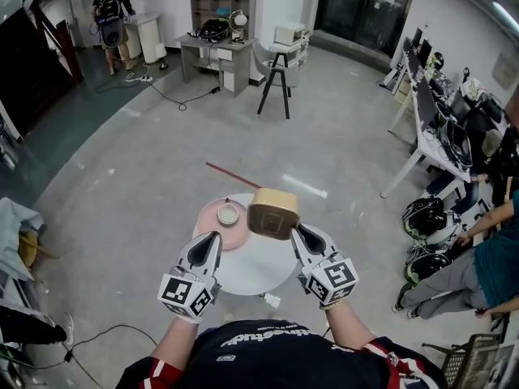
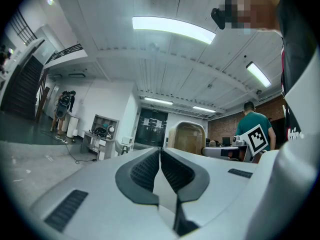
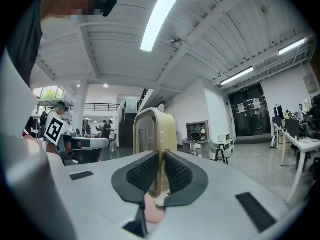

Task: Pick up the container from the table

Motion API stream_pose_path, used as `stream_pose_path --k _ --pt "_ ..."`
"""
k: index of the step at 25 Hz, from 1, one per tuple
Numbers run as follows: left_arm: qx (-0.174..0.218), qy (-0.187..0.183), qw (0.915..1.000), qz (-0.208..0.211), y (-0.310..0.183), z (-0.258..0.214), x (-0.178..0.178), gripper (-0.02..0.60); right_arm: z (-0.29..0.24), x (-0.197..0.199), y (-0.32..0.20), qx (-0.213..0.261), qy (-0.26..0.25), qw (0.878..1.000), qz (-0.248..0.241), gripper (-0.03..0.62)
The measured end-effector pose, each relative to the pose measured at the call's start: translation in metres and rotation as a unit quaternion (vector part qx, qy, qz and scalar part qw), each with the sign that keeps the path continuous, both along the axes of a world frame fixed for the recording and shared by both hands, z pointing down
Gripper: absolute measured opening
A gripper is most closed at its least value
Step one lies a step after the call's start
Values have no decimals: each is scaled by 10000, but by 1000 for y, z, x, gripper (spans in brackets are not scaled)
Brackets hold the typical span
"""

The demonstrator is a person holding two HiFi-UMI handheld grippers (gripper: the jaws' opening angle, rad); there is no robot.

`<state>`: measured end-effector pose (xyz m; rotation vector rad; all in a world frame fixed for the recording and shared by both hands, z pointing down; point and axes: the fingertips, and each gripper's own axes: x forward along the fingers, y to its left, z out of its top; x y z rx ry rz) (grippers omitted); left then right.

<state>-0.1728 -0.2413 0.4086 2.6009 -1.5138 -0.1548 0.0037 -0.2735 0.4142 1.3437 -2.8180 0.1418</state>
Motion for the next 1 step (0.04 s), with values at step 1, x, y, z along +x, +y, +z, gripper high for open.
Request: stream_pose_path --k 1 --pt "0 3 10000 0 0 -1 0 31 -1 0 0 0 -2 10000 0 49"
